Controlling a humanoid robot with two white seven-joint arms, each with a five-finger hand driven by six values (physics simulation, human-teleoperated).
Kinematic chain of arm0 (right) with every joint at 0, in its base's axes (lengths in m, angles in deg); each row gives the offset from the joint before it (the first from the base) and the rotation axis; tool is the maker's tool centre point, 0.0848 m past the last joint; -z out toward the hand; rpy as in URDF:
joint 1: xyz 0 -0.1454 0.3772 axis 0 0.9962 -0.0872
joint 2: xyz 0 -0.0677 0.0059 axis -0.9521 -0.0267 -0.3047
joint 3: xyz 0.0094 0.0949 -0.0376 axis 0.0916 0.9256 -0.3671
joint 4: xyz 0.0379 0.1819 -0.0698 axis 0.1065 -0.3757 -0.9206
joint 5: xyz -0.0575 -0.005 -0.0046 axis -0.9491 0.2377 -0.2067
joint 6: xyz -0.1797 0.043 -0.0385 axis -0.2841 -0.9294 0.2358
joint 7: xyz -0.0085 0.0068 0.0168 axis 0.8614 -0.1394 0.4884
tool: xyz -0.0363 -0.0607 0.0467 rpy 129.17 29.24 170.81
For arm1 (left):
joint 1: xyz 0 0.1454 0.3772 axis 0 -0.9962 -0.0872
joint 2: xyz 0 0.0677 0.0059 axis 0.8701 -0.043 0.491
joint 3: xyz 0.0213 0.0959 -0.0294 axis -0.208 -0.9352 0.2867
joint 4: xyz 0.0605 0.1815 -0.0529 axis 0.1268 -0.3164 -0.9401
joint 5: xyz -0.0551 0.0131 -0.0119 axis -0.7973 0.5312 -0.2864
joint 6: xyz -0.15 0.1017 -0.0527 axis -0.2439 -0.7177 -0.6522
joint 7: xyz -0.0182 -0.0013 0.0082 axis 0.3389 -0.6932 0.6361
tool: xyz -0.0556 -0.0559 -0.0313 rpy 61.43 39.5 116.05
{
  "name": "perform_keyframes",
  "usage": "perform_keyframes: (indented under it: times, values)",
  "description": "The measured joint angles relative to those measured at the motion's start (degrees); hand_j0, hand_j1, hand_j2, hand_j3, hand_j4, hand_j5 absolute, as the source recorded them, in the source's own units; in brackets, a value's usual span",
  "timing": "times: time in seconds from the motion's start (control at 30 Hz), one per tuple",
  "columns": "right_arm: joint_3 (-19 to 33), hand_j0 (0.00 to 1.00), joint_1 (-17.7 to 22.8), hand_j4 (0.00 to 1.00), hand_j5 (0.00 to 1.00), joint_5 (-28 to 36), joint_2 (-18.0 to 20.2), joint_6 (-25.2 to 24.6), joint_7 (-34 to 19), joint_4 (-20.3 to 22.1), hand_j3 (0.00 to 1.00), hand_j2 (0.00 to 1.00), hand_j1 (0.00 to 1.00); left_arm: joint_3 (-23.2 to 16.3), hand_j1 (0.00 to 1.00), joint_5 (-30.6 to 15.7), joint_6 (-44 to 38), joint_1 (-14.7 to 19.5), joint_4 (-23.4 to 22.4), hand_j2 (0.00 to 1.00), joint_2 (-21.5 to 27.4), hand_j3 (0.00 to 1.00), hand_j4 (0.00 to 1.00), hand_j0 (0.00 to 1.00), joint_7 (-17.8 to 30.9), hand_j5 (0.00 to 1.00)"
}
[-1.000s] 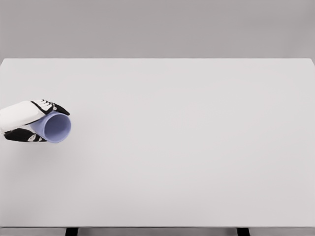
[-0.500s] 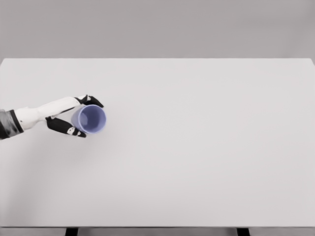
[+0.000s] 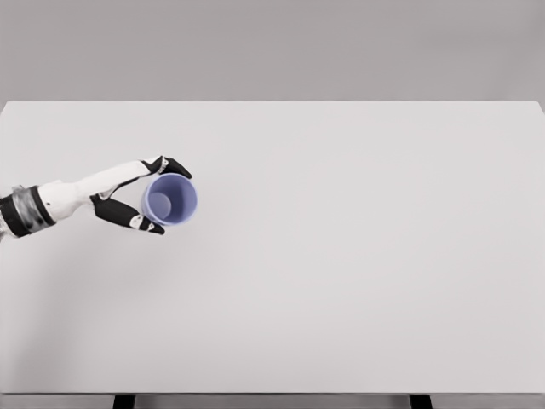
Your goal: Flip the cup with left arm and place it on the table
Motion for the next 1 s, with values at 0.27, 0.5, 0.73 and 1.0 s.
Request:
perform_keyframes:
  times: [0.27, 0.5, 0.73, 1.0]
  values:
    - [0.0, 1.0, 0.0, 1.0, 1.0, 0.0, 0.0, 0.0, 0.0, 0.0, 1.0, 1.0, 1.0, -7.9, 0.47, -5.8, 0.0, 6.2, -2.5, 0.47, -3.2, 0.47, 0.47, 0.47, 0.0, 0.47]
    - [0.0, 1.0, 0.0, 1.0, 1.0, 0.0, 0.0, 0.0, 0.0, 0.0, 1.0, 1.0, 1.0, -15.0, 0.48, -10.1, 0.0, 8.8, -6.9, 0.48, -5.3, 0.48, 0.48, 0.48, 0.0, 0.48]
    - [0.0, 1.0, 0.0, 1.0, 1.0, 0.0, 0.0, 0.0, 0.0, 0.0, 1.0, 1.0, 1.0, -18.1, 0.51, -13.5, 0.0, 10.2, -8.0, 0.51, -5.3, 0.51, 0.51, 0.51, 0.0, 0.51]
    - [0.0, 1.0, 0.0, 1.0, 1.0, 0.0, 0.0, 0.0, 0.0, 0.0, 1.0, 1.0, 1.0, -19.9, 0.55, -14.0, 0.0, 10.1, -10.9, 0.55, -6.3, 0.55, 0.55, 0.55, 0.0, 0.55]
